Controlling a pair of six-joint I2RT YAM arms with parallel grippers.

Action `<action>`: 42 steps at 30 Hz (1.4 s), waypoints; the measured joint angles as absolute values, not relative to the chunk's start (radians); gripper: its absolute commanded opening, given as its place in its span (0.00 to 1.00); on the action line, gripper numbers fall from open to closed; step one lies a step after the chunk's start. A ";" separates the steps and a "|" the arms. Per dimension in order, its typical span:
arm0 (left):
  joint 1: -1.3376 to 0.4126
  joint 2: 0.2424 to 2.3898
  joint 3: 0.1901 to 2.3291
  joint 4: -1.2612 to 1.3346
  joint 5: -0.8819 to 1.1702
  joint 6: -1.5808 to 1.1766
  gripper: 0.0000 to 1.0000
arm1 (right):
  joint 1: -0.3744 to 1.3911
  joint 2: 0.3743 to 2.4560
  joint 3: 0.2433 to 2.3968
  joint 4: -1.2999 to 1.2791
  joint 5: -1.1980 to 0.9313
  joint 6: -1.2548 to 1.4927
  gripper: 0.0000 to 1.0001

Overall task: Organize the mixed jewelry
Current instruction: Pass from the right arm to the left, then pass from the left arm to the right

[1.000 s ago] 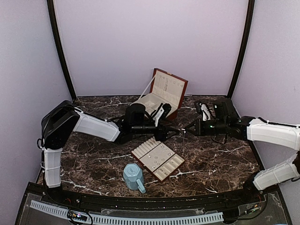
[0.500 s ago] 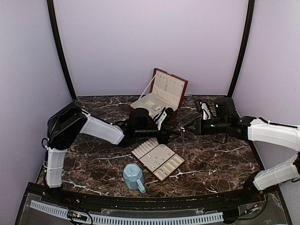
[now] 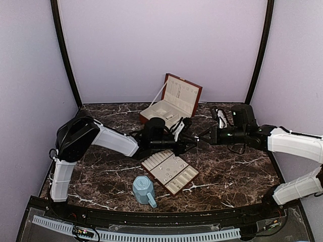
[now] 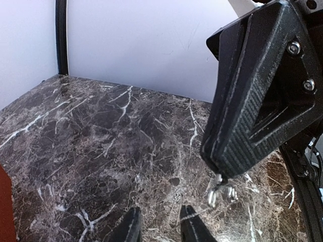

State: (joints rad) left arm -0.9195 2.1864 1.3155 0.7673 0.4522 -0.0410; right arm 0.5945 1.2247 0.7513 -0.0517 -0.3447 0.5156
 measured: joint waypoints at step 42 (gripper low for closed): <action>-0.872 1.656 1.075 0.654 0.511 0.057 0.00 | 0.626 1.168 0.667 0.289 -0.531 0.547 0.62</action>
